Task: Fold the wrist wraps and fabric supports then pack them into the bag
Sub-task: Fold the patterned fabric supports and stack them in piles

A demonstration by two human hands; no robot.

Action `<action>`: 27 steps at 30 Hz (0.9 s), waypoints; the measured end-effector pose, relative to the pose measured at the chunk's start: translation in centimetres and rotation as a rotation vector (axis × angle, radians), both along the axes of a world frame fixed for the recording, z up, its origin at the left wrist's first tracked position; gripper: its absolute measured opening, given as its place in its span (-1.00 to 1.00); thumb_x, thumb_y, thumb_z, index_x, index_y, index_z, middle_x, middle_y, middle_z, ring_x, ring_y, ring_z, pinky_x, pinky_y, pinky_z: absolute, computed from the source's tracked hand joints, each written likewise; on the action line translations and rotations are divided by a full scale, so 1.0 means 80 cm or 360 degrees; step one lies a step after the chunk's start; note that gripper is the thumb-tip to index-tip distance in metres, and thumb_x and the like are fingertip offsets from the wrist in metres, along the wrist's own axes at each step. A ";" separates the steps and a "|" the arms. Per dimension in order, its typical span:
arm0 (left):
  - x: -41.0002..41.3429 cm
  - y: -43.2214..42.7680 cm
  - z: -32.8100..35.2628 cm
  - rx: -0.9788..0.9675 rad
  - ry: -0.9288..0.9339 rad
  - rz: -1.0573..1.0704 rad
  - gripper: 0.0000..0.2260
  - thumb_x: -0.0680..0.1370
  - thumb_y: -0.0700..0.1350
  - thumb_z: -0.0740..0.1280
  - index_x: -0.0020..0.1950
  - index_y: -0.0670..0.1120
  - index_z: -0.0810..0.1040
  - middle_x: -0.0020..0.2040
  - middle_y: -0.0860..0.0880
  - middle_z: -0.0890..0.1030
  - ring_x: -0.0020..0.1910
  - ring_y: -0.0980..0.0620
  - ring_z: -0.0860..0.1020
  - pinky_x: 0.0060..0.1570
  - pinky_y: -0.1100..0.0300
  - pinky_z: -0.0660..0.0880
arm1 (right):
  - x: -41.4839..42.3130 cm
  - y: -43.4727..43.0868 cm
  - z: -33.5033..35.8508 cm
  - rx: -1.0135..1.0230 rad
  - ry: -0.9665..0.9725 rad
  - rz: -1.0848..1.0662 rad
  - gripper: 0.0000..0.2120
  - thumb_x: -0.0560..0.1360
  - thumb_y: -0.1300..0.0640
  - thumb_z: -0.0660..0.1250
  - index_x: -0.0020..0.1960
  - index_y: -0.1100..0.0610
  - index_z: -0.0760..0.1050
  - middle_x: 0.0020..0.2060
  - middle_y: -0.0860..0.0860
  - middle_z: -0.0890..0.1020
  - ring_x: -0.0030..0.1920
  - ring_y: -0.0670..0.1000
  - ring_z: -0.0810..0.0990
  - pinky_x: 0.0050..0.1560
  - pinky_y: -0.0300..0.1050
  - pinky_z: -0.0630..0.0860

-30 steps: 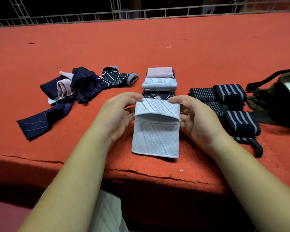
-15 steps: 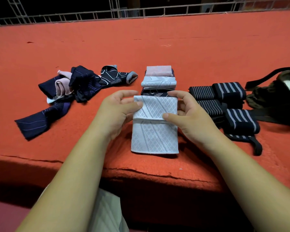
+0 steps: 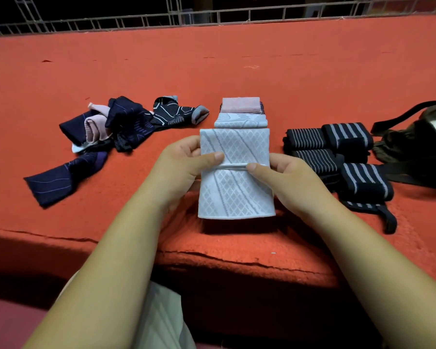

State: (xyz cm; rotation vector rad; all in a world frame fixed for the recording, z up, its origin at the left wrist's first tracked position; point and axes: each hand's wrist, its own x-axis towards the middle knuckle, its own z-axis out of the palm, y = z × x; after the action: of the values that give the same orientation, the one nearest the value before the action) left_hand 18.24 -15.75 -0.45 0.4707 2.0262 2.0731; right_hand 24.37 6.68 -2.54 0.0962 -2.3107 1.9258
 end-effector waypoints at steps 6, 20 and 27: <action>-0.003 -0.005 0.003 -0.0118 -0.0029 0.0004 -0.69 0.61 -0.23 0.47 0.35 -0.05 0.62 0.15 -0.12 0.76 0.10 -0.18 0.74 -0.13 0.06 0.68 | -0.004 0.000 -0.004 -0.0092 -0.0065 -0.0040 -0.84 0.65 0.04 0.45 0.15 0.05 0.75 0.05 0.00 0.80 0.10 0.08 0.78 0.26 0.20 0.66; -0.005 -0.008 0.004 0.0212 -0.0196 -0.0031 -0.66 0.61 -0.46 0.23 0.33 -0.28 0.62 0.02 -0.18 0.74 -0.18 0.08 0.71 -0.17 0.28 0.63 | -0.009 -0.007 0.006 -0.0912 -0.0243 0.0179 -0.59 0.66 0.39 0.10 0.33 0.08 0.56 0.06 0.21 0.69 -0.17 0.12 0.69 -0.33 -0.03 0.62; -0.008 -0.006 0.007 0.0418 -0.0386 0.0054 -0.66 0.63 -0.26 0.19 0.17 -0.14 0.76 0.15 -0.23 0.73 0.07 -0.14 0.70 0.14 0.00 0.67 | -0.011 0.004 0.013 -0.1177 -0.0361 0.0267 -0.64 0.60 -0.05 0.28 0.19 0.22 0.55 0.03 0.23 0.69 -0.11 0.15 0.67 -0.16 -0.02 0.64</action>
State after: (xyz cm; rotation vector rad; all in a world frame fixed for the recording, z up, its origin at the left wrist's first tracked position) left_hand 17.60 -16.21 0.08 0.2124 1.6481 2.3017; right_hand 23.50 7.01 -1.54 -0.0073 -1.5780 2.8644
